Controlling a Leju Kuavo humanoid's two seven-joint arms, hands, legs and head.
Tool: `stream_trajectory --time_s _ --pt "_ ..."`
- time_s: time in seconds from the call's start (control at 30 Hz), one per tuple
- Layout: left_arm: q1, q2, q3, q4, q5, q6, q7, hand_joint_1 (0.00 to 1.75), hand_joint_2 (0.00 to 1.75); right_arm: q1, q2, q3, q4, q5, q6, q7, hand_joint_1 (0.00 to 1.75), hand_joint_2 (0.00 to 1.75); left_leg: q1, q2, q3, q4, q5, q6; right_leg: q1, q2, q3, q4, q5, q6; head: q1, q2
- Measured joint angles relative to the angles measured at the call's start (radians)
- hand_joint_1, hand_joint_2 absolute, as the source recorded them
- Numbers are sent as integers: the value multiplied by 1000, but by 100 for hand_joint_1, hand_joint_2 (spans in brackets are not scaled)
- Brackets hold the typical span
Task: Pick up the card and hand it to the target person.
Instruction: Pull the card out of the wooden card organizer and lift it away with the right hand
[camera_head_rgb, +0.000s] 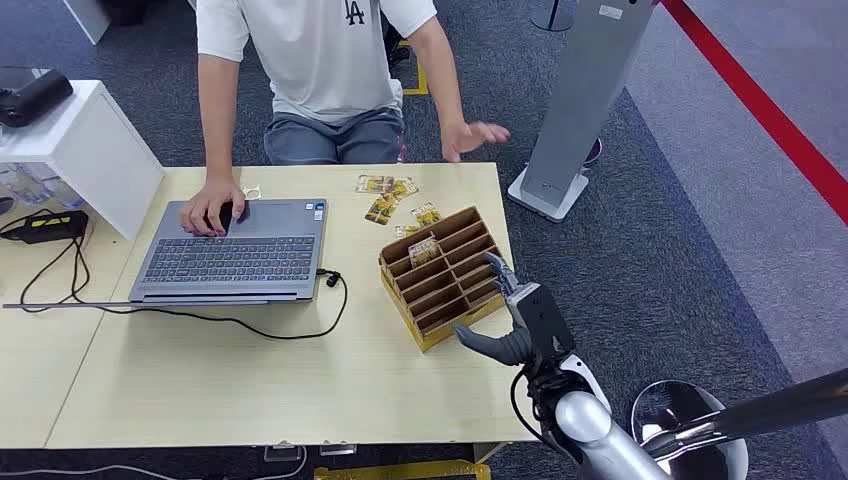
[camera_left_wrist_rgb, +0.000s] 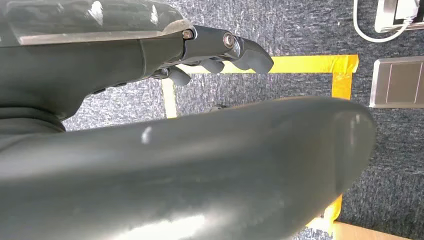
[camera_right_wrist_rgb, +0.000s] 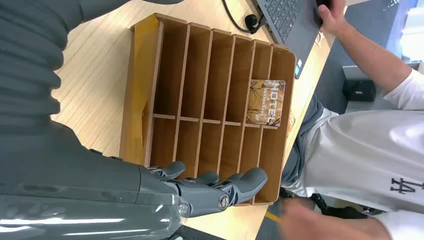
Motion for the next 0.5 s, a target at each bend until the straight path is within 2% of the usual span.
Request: stream_trajectory --time_s 0.43,0.5 --pt "0 0 0 0 -5 -7 0 0 0 6 1 -4 -2 2 -6 5 0 175 0 0 0 0 0 0 0 0 0 0 0 0 0 0" --pt "0 0 0 0 -6 -9 0 0 0 7 1 -5 -2 6 -7 6 25 175 0 0 0 0 0 0 0 0 0 0 0 0 0 0"
